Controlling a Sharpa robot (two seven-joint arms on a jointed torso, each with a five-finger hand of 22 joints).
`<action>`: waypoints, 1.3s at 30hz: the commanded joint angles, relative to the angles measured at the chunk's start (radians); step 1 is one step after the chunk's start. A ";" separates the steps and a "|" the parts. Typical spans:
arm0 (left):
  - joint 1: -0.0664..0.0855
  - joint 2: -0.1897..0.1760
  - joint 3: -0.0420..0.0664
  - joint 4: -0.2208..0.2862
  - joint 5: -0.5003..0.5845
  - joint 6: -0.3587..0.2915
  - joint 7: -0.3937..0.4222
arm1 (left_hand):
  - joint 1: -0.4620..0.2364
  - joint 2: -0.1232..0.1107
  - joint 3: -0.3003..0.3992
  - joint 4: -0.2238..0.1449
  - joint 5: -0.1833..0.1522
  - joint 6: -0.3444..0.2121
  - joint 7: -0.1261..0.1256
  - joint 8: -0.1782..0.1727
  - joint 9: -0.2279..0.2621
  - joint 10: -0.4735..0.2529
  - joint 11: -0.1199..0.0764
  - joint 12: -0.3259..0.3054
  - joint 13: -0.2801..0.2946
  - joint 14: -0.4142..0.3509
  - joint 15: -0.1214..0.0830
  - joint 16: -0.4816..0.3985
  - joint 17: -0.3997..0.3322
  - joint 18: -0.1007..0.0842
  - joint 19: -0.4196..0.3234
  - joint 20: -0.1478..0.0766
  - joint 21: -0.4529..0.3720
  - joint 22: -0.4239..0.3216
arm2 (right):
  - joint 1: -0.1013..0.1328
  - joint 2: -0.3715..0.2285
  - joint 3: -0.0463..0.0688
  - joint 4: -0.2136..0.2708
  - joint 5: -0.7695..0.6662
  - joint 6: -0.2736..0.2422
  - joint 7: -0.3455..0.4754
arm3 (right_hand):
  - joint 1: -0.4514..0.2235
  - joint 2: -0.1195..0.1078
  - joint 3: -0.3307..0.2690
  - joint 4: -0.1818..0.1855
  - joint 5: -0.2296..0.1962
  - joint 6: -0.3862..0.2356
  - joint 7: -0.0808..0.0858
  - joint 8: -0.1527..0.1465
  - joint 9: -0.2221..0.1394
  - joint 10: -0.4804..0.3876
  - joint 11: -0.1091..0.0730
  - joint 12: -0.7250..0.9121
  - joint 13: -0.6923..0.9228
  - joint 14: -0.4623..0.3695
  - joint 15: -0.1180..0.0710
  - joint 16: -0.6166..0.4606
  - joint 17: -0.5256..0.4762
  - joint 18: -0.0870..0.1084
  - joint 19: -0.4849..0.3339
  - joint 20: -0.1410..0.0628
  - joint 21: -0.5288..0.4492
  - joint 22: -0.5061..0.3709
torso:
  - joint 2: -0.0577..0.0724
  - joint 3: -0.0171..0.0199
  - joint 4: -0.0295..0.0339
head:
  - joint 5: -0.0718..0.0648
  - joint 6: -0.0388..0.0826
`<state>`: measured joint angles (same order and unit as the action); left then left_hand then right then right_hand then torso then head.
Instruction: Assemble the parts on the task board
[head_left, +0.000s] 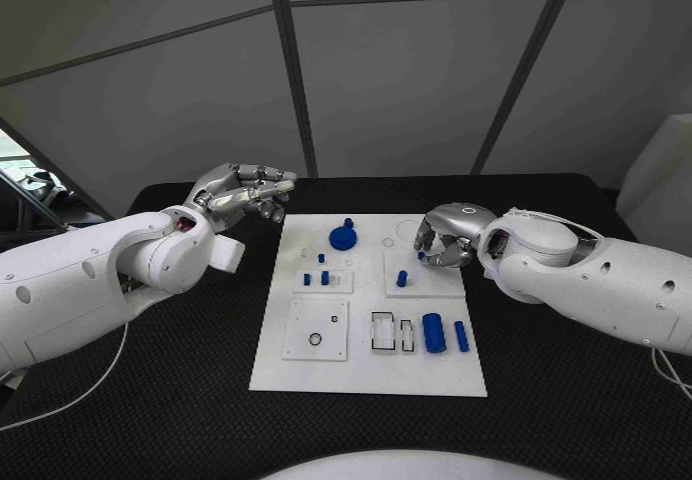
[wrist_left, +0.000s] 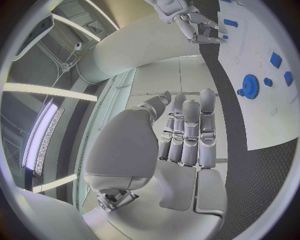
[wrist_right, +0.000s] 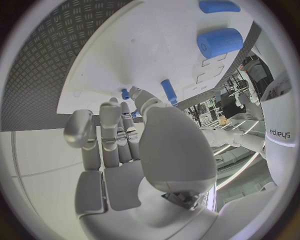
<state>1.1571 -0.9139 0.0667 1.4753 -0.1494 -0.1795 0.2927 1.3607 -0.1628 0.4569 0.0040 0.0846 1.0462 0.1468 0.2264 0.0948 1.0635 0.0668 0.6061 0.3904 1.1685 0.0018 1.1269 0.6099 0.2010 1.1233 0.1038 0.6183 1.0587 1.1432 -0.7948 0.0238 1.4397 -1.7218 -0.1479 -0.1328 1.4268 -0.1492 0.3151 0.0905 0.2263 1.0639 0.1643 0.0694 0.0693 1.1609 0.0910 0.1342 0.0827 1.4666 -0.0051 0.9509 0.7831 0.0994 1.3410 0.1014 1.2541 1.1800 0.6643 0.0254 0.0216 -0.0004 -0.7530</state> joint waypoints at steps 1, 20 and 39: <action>0.000 0.002 0.001 0.003 0.044 0.010 0.043 | -0.001 0.009 0.004 -0.001 0.005 -0.010 0.001 0.004 0.001 -0.009 -0.001 0.005 0.001 -0.008 -0.002 -0.005 -0.003 -0.019 -0.007 -0.001 -0.005 -0.002 | 0.000 0.004 0.000 -0.004 -0.028 0.038 -0.010 | 0.012 0.007 0.022 -0.007 -0.007 0.008 -0.007 0.006 0.002 0.000 -0.005 0.010 0.000 0.026 0.002 0.035 0.035 -0.018 0.017 0.001 0.028 0.032 | 0.001 0.0005 -0.0017 | -0.001 0.000; 0.000 0.003 0.001 0.011 0.045 0.011 0.025 | 0.000 0.012 0.009 -0.002 0.005 -0.025 0.005 0.011 0.001 -0.026 0.003 0.018 0.002 -0.007 0.000 -0.006 -0.004 -0.028 0.022 0.001 0.041 0.023 | -0.011 0.021 -0.001 -0.008 -0.049 0.076 -0.012 | 0.014 0.032 0.118 -0.053 -0.036 0.065 -0.022 0.019 0.006 0.044 -0.022 0.032 0.000 0.034 -0.008 0.184 0.174 -0.044 0.078 -0.007 0.145 0.170 | 0.000 0.0003 -0.0014 | -0.002 -0.007; 0.000 0.005 0.000 0.000 0.045 0.010 0.011 | 0.002 0.013 0.011 -0.003 0.005 -0.028 0.005 0.014 0.001 -0.031 0.004 0.023 0.002 -0.009 0.001 -0.008 -0.008 -0.028 0.025 0.001 0.040 0.022 | -0.013 -0.018 0.001 0.065 -0.067 -0.067 -0.046 | -0.006 0.048 0.149 -0.068 -0.041 0.087 -0.027 0.021 0.007 0.063 -0.027 0.035 0.000 0.032 -0.012 0.224 0.203 -0.055 0.105 -0.009 0.187 0.222 | -0.002 0.0010 -0.0018 | -0.007 -0.005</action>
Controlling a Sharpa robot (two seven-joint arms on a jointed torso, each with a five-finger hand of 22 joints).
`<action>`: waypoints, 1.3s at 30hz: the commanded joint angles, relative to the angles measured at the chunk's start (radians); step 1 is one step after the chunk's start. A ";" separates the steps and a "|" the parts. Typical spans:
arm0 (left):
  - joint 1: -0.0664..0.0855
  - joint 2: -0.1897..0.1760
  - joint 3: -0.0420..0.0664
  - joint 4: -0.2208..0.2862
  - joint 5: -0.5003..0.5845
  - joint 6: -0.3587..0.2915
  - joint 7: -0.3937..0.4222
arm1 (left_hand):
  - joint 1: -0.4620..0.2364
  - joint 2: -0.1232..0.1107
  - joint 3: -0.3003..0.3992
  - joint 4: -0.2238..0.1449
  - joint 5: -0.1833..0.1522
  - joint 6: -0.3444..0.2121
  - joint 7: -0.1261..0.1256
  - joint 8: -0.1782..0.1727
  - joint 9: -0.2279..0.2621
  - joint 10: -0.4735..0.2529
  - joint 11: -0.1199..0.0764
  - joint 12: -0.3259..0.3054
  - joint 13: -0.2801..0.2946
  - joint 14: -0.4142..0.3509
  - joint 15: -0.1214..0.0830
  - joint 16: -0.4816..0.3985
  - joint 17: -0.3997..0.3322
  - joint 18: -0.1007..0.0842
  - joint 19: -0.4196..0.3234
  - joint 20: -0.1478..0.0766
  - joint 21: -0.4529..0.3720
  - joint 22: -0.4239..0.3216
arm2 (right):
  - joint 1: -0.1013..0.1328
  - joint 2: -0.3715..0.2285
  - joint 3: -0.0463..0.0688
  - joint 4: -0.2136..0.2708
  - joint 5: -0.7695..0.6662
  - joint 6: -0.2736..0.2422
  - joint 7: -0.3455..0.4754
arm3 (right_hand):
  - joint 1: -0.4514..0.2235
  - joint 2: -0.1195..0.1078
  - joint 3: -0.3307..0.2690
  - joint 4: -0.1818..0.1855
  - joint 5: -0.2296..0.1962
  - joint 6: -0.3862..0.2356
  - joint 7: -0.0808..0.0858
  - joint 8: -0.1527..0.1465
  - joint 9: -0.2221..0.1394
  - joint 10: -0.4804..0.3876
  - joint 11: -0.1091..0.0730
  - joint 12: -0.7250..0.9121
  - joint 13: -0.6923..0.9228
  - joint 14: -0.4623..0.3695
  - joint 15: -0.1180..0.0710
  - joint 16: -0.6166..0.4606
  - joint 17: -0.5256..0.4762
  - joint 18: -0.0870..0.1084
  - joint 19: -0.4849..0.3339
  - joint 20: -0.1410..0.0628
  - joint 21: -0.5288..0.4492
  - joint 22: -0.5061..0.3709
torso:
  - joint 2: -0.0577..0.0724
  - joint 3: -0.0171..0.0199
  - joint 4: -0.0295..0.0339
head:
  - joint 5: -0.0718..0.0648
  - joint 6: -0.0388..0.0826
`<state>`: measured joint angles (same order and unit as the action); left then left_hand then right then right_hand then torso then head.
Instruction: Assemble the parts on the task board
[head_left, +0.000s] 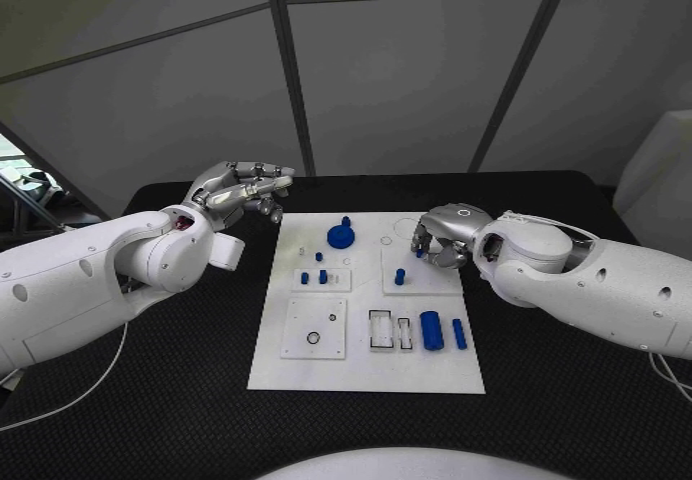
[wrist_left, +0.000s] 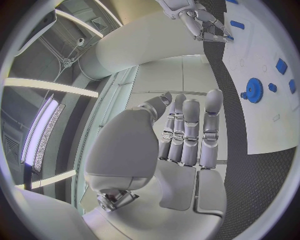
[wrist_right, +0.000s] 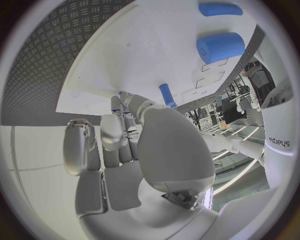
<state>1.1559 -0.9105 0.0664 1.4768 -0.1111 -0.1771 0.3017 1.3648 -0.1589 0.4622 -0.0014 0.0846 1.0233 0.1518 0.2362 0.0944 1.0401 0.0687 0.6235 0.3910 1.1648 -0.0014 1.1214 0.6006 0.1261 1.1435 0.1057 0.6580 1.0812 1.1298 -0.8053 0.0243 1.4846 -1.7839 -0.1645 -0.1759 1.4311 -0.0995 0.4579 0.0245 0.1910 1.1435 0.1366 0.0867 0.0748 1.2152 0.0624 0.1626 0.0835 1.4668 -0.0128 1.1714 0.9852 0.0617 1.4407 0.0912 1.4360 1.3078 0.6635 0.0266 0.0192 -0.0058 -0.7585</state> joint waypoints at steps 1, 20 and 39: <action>0.001 0.002 0.001 -0.003 0.007 0.008 0.002 | -0.002 0.009 0.006 0.002 0.005 -0.006 0.001 0.004 0.001 -0.008 0.002 0.006 0.001 -0.006 0.004 -0.004 -0.002 0.048 0.003 -0.001 -0.003 -0.003 | 0.001 -0.012 0.000 0.028 -0.003 -0.056 -0.003 | -0.012 -0.002 0.007 -0.002 -0.005 0.008 0.001 0.004 0.002 0.009 0.002 0.006 0.000 0.032 -0.004 0.004 0.002 -0.018 0.006 0.001 0.006 0.095 | -0.001 -0.0001 0.0007 | -0.002 0.001; 0.000 0.015 -0.001 -0.018 0.007 0.016 -0.003 | -0.003 0.010 0.007 0.002 0.004 -0.012 0.002 0.008 0.002 -0.014 0.004 0.012 0.001 -0.022 0.006 -0.020 -0.031 0.053 -0.011 0.000 -0.037 -0.020 | 0.004 -0.069 0.018 0.225 0.028 -0.101 -0.015 | -0.020 -0.006 0.009 -0.002 -0.003 0.008 0.000 0.002 0.001 0.009 0.002 0.005 -0.001 0.032 -0.004 0.012 0.009 -0.020 0.011 0.001 0.013 0.104 | -0.001 -0.0007 0.0016 | 0.008 0.005; 0.001 0.052 -0.002 -0.038 0.007 0.022 -0.009 | -0.005 0.011 0.007 0.004 0.004 -0.014 0.003 0.012 0.002 -0.017 0.005 0.017 0.001 -0.025 0.007 -0.024 -0.036 0.054 -0.012 0.001 -0.041 -0.022 | -0.027 0.085 0.000 0.209 0.053 -0.065 0.028 | -0.029 -0.009 0.012 -0.002 0.002 0.008 0.001 0.000 0.001 0.008 0.002 0.003 -0.002 0.031 -0.003 0.015 0.007 -0.020 0.011 0.002 0.015 0.106 | 0.001 -0.0045 0.0048 | 0.061 -0.019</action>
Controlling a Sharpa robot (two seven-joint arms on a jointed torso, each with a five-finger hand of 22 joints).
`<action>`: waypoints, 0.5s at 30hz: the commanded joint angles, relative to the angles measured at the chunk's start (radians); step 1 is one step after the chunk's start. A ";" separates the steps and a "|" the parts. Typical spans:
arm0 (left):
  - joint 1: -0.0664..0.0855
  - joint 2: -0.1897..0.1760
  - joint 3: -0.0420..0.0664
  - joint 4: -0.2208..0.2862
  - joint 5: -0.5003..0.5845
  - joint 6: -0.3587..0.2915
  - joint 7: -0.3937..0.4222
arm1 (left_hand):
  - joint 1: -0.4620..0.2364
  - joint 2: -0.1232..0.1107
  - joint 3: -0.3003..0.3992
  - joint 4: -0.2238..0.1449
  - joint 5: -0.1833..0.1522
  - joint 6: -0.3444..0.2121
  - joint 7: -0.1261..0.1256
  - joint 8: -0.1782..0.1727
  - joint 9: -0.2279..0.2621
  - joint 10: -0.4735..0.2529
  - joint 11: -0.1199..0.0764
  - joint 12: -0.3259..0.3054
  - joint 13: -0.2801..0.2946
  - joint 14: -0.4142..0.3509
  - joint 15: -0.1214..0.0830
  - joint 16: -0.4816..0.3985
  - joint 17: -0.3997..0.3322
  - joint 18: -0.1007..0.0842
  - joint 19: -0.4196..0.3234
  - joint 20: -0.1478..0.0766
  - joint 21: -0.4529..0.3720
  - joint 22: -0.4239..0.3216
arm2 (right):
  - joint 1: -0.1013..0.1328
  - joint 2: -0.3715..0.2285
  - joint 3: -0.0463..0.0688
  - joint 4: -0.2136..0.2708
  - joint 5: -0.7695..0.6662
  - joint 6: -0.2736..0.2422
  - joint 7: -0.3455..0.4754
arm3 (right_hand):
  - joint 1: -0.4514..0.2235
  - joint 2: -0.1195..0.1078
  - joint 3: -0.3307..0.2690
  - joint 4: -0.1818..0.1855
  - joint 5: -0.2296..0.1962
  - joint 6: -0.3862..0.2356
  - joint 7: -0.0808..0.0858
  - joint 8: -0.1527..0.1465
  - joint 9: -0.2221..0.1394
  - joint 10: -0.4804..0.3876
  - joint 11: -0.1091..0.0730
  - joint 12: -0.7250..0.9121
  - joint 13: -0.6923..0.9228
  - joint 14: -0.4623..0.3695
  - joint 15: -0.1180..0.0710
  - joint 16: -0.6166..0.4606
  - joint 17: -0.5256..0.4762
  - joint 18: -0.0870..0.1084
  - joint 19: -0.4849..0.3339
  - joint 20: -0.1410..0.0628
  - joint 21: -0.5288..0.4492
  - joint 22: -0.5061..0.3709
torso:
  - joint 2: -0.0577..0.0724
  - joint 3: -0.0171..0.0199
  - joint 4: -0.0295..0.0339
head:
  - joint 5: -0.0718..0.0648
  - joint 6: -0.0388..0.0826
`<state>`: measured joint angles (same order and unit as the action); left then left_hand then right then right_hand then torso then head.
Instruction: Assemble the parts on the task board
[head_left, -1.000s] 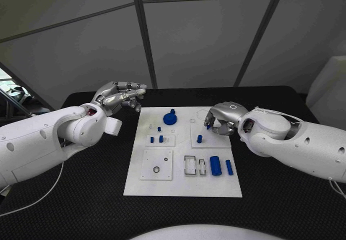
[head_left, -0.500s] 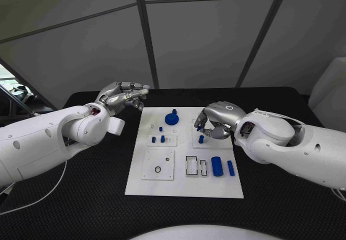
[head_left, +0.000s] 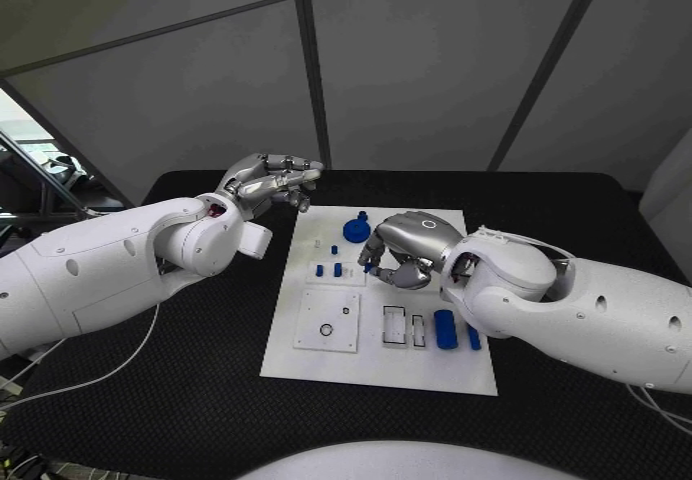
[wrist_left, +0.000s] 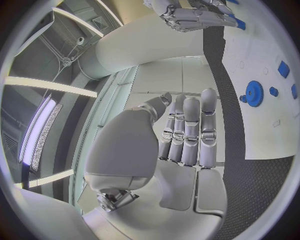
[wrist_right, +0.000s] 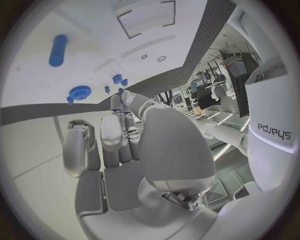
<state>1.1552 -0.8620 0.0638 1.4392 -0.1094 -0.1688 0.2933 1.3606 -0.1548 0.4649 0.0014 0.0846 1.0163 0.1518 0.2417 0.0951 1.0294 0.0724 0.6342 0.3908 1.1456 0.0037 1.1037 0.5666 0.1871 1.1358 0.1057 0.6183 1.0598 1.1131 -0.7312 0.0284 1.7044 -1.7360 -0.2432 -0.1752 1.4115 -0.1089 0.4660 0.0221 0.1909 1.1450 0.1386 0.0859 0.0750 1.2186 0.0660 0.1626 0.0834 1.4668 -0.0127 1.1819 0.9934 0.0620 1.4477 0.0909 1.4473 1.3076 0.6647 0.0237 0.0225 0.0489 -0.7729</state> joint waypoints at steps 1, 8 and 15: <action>0.002 0.005 0.001 -0.001 0.006 0.013 -0.001 | -0.001 0.007 0.005 0.001 0.004 -0.007 0.003 0.006 0.002 -0.007 0.001 0.006 0.002 -0.006 0.001 -0.007 -0.002 -0.007 -0.005 0.001 -0.001 -0.001 | -0.015 0.019 -0.007 -0.015 0.004 0.016 0.030 | -0.010 0.000 0.004 0.000 0.003 0.006 -0.001 0.001 0.000 0.005 -0.001 0.003 -0.001 0.031 -0.004 0.005 -0.001 -0.020 0.004 0.002 0.003 0.106 | 0.000 -0.0014 0.0015 | 0.010 -0.007; 0.003 0.013 0.000 -0.005 0.006 0.009 -0.005 | -0.005 0.008 0.004 0.004 0.004 -0.009 0.004 0.009 0.002 -0.009 0.001 0.009 0.002 -0.007 0.002 -0.008 -0.003 -0.008 -0.005 0.001 -0.002 -0.001 | -0.047 0.059 -0.021 -0.046 -0.005 0.030 0.041 | -0.011 0.000 0.004 0.000 0.004 0.006 -0.001 0.000 0.000 0.004 -0.001 0.002 -0.002 0.030 -0.003 0.006 -0.001 -0.020 0.004 0.002 0.004 0.106 | -0.001 0.0012 -0.0024 | 0.037 -0.017; 0.003 0.019 -0.001 -0.007 0.006 0.010 -0.005 | -0.005 0.008 0.004 0.004 0.004 -0.009 0.004 0.009 0.002 -0.009 0.001 0.009 0.002 -0.007 0.002 -0.008 -0.003 -0.008 -0.005 0.001 -0.002 -0.001 | -0.069 0.081 -0.023 -0.064 -0.007 0.038 0.046 | -0.012 0.000 0.004 0.000 0.005 0.006 -0.001 0.000 0.000 0.004 -0.001 0.002 -0.002 0.030 -0.003 0.007 -0.001 -0.020 0.004 0.002 0.004 0.107 | 0.000 0.0013 -0.0016 | 0.056 -0.026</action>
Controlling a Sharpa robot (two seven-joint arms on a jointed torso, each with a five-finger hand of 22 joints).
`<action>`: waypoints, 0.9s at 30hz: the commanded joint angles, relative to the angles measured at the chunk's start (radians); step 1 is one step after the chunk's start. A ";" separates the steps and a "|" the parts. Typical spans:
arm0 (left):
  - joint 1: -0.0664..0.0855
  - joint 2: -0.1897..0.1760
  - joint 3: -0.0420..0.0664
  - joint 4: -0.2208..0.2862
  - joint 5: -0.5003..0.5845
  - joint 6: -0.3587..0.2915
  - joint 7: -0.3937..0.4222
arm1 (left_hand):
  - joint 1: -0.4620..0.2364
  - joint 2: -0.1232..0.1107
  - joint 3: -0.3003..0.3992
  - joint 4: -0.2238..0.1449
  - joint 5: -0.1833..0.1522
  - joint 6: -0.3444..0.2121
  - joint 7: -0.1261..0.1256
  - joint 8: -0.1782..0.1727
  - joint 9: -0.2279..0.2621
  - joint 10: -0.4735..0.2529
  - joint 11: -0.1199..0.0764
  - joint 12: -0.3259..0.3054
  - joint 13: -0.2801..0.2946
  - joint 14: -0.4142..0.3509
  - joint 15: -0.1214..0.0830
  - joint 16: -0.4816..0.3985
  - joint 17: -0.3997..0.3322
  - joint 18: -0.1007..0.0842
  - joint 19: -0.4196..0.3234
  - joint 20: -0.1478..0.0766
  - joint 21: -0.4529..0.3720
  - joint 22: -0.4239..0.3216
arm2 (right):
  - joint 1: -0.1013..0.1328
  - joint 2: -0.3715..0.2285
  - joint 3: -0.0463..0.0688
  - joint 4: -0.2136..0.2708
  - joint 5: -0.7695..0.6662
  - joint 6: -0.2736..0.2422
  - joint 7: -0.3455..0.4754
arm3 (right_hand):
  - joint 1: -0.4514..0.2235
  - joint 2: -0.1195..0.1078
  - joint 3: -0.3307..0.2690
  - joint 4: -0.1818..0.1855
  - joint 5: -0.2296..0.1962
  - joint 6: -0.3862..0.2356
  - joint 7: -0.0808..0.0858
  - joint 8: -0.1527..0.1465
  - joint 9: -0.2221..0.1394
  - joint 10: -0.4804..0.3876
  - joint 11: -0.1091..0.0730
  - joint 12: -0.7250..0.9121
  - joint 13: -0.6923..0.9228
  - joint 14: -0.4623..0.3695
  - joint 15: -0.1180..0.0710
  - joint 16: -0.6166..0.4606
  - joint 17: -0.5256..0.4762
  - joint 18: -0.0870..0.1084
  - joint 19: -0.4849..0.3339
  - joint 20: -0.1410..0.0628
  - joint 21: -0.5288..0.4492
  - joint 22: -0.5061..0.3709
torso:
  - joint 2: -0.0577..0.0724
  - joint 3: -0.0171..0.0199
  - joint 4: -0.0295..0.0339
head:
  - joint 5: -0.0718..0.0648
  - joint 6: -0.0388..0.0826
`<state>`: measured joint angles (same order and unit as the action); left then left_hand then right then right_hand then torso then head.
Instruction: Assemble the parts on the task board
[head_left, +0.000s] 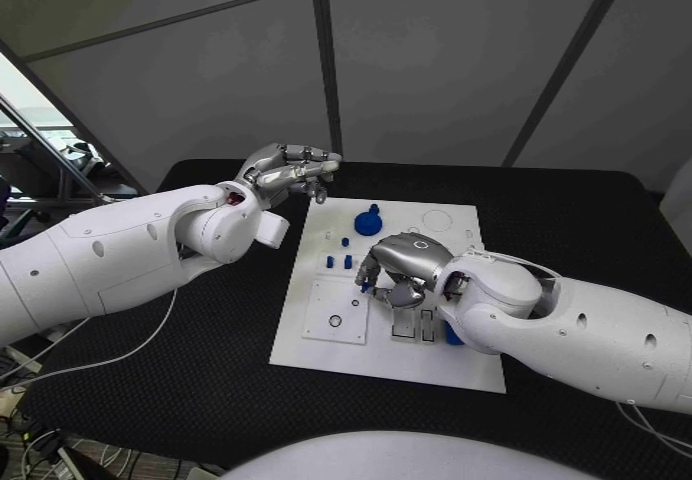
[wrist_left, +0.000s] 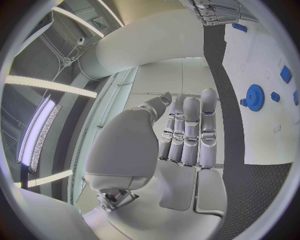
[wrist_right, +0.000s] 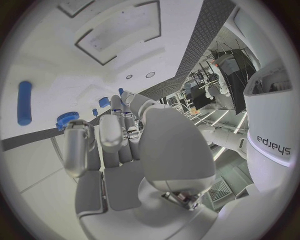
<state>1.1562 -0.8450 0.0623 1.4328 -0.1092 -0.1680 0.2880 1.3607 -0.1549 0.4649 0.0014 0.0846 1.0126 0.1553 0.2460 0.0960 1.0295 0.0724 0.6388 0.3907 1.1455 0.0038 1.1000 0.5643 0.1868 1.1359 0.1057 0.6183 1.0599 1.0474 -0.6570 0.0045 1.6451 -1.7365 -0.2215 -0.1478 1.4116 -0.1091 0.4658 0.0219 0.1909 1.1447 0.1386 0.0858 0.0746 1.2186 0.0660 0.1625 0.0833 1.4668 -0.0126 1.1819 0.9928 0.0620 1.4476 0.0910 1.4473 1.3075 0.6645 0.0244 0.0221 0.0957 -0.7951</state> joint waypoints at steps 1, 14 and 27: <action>0.002 0.003 0.000 -0.001 0.005 0.010 0.000 | -0.005 0.008 0.004 0.004 0.004 -0.006 0.000 0.005 0.001 -0.009 0.001 0.005 0.002 -0.007 0.002 -0.004 -0.001 -0.007 -0.005 0.001 -0.002 -0.001 | -0.005 0.009 0.000 -0.007 -0.007 0.018 0.019 | -0.012 0.000 0.004 0.001 0.005 0.006 -0.001 0.000 0.001 0.004 -0.001 0.002 -0.002 0.030 -0.003 0.007 0.000 -0.020 0.004 0.002 0.004 0.107 | 0.000 0.0009 -0.0019 | 0.011 -0.005; 0.002 0.008 -0.001 -0.007 0.005 0.013 -0.004 | -0.005 0.008 0.004 0.004 0.004 -0.006 0.000 0.005 0.001 -0.009 0.001 0.005 0.002 -0.007 0.002 -0.004 -0.001 -0.007 -0.005 0.001 -0.002 -0.001 | -0.023 0.038 0.000 -0.024 -0.007 0.031 0.030 | -0.015 0.000 0.004 0.001 0.007 0.005 -0.001 -0.001 0.000 0.003 -0.001 0.001 -0.002 0.030 -0.003 0.007 -0.001 -0.020 0.004 0.002 0.005 0.108 | 0.001 0.0007 -0.0006 | 0.021 -0.019; 0.002 0.008 -0.001 -0.014 0.005 0.015 -0.005 | -0.007 0.009 0.004 0.005 0.004 -0.007 0.000 0.007 0.001 -0.011 0.001 0.007 0.002 -0.008 0.002 -0.006 -0.005 -0.007 -0.007 0.002 -0.007 -0.004 | -0.025 0.048 0.000 -0.033 -0.016 0.038 0.028 | -0.015 0.000 0.004 0.001 0.008 0.005 -0.001 -0.001 0.000 0.003 -0.001 0.001 -0.002 0.029 -0.003 0.007 -0.001 -0.020 0.004 0.002 0.005 0.108 | 0.000 0.0004 -0.0015 | 0.023 -0.022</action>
<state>1.1565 -0.8378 0.0605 1.4188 -0.1088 -0.1657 0.2824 1.3555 -0.1497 0.4678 0.0042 0.0846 1.0109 0.1534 0.2497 0.0957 1.0239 0.0740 0.6429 0.3914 1.1420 0.0073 1.1000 0.5604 0.1867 1.1359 0.1058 0.6143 1.0568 1.0219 -0.6106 0.0040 1.6124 -1.7423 -0.1927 -0.1286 1.4035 -0.1090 0.4656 0.0217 0.1947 1.1415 0.1388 0.0808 0.0741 1.2185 0.0661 0.1625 0.0824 1.4668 -0.0126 1.1858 0.9928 0.0620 1.4475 0.0909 1.4473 1.3074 0.6646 0.0248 0.0207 0.1188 -0.8169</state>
